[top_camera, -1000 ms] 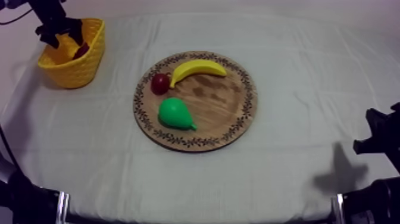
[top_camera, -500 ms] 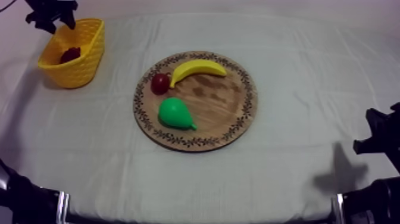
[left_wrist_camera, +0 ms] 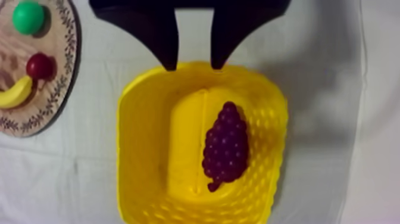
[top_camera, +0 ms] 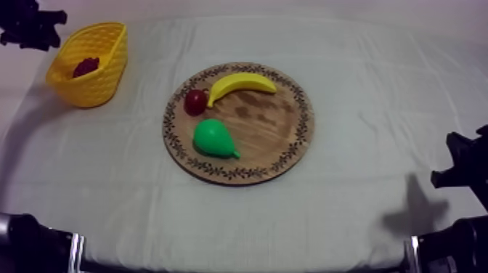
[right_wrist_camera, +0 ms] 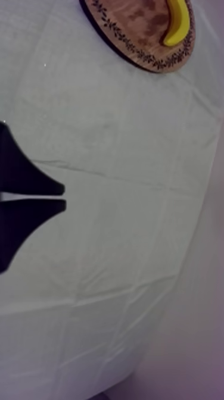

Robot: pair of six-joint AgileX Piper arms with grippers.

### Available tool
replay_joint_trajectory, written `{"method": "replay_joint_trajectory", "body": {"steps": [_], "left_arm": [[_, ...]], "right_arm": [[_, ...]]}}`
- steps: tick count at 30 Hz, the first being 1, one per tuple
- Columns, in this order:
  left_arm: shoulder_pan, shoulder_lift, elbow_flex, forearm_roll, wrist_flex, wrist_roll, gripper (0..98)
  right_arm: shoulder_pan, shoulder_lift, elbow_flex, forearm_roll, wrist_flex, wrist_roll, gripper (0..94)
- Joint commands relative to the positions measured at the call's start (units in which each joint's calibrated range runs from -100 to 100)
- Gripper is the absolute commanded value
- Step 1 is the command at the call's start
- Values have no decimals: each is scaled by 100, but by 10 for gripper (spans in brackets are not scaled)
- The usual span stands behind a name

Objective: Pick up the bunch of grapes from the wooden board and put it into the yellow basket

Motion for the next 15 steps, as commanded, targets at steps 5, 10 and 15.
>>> {"method": "replay_joint_trajectory", "body": {"steps": [5, 10, 15], "left_arm": [[5, -1760, 1876, 10, -898, -322, 80], [50, -2936, 3068, -7, -1546, -600, 14], [-19, -4028, 4398, -79, -2188, -482, 2]], "right_arm": [[-1, 0, -4, 0, 0, 0, 3], [-1, 0, -4, 0, 0, 0, 3], [-1, 0, -4, 0, 0, 0, 3]]}}
